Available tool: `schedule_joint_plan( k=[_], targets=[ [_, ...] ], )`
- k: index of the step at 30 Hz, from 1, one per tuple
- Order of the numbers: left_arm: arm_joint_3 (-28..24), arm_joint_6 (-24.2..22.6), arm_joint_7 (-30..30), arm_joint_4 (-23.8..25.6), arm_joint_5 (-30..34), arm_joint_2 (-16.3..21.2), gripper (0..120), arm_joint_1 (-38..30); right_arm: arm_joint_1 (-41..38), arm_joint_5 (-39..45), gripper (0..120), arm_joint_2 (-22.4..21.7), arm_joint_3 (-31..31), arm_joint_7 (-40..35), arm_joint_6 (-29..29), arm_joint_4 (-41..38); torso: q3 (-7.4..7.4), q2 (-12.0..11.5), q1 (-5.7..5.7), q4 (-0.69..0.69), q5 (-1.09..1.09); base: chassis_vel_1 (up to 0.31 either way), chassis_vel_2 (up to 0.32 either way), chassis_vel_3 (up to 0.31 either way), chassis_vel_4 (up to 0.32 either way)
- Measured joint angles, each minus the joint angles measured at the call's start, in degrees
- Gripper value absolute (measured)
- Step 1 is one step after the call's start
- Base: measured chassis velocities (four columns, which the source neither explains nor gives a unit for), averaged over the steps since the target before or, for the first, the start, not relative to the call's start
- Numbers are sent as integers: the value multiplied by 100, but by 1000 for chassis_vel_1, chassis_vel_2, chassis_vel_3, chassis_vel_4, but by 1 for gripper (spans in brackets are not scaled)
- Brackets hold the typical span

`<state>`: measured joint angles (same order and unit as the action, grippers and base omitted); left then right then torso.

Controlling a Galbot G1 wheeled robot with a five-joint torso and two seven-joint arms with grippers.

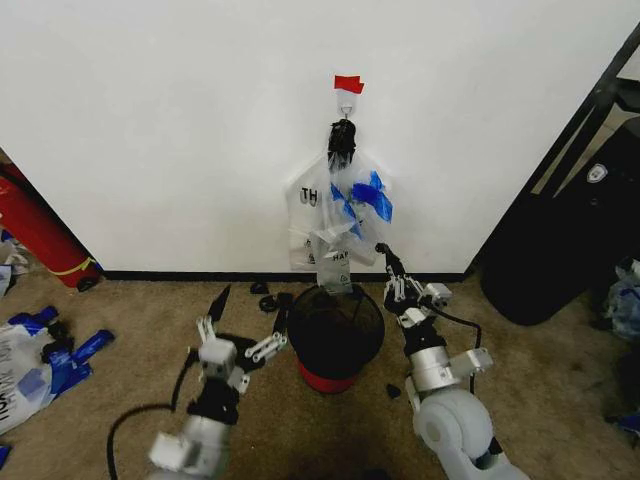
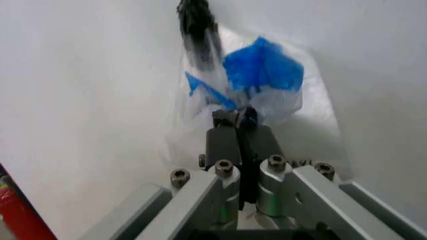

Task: Pick up the garbage bag from the wall and place it over the trash bin.

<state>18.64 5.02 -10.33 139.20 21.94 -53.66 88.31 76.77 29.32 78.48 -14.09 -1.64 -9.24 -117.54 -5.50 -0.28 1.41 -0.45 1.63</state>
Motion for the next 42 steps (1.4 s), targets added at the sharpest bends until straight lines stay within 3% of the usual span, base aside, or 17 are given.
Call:
schedule_joint_plan(
  k=[1, 3, 4, 7, 8, 11, 15, 17, 18, 19, 21, 22, 26, 28, 33, 36, 42],
  targets=[
    [0, 0, 0, 0, 0, 0, 100, 0, 0, 0, 0, 0, 0, 0, 0, 0, 0, 0, 0, 0, 0, 0, 0, 0, 0],
    [145, -510, -205, 320, 961, 716, 100, -355, 15, -173, 0, 137, 111, 12, -18, 55, 0, 0, 0, 6, -2, 0, 0, 0, 0],
    [145, -510, -205, 320, 961, 716, 100, -355, 15, -173, 0, 137, 111, 12, -18, 55, 0, 0, 0, 6, -2, 0, 0, 0, 0],
    [-8, -1255, -577, 448, 2264, 1715, 98, -1333, 104, -479, 0, 370, 159, 34, -73, 105, 0, 0, 0, 4, -1, 0, 0, 0, 0],
    [-8, -1255, -577, 448, 2264, 1715, 98, -1333, 104, -479, 0, 370, 159, 34, -73, 105, 0, 0, 0, 4, -1, 0, 0, 0, 0],
    [-630, -1689, -794, 438, 2830, 2104, 98, -2440, 145, -619, 0, 490, 153, 37, -91, 113, 0, 0, 0, 6, -1, 0, 0, 0, 0],
    [-1386, -1866, -890, 267, 2996, 2205, 98, -3461, 160, -656, 0, 542, 125, 38, -94, 113, 1, 0, 0, 6, -4, 0, 0, 0, 0],
    [-2594, -2108, -1103, -170, 3222, 2060, 97, -5109, 173, -651, 0, 521, 13, 38, -94, 99, 0, 0, 0, 5, -5, 0, 0, 0, 0],
    [-3109, -2208, -1181, -367, 3312, 1901, 97, -5681, 180, -640, 0, 493, -43, 40, -95, 89, 0, 0, 0, 6, -4, 0, 0, 0, 0],
    [-3109, -2208, -1181, -367, 3312, 1901, 97, -5681, 180, -640, 0, 493, -43, 40, -95, 89, 0, 0, 0, 6, -4, 0, 0, 0, 0],
    [-4214, -2490, -1432, -867, 3590, 1371, 97, -6968, 188, -578, 0, 424, -175, 43, -105, 57, 0, 0, 0, 2, -3, 0, 0, 0, 0],
    [-4214, -2490, -1432, -867, 3590, 1371, 97, -6968, 188, -578, 0, 424, -175, 43, -105, 57, 0, 0, 0, 2, -3, 0, 0, 0, 0],
    [-4983, -2909, -1881, -1394, 3963, 751, 97, -8083, 167, -483, 0, 359, -260, 42, -106, 49, 0, 0, 0, 5, -5, 0, 0, 0, 0],
    [-5518, -3341, -2296, -1844, 4244, 255, 95, -8845, 162, -428, 0, 293, -317, 44, -123, 49, 0, 0, 0, 6, -4, 0, 0, 0, 0],
    [-6000, -3944, -2885, -2225, 4692, -214, 94, -9464, 177, -403, 0, 265, -362, 53, -135, 29, 0, 0, 0, 2, -5, 0, 0, 0, 0],
    [-6250, -4257, -3205, -2505, 5010, -518, 93, -9731, 224, -444, 0, 296, -369, 64, -159, -13, 1, 0, 0, 8, -3, 0, 0, 0, 0],
    [-6378, -4399, -3525, -2860, 5441, -856, 92, -9806, 324, -507, 0, 294, -391, 94, -195, -82, 1, 0, 0, 5, -4, 0, 0, 0, 0]
  ],
)
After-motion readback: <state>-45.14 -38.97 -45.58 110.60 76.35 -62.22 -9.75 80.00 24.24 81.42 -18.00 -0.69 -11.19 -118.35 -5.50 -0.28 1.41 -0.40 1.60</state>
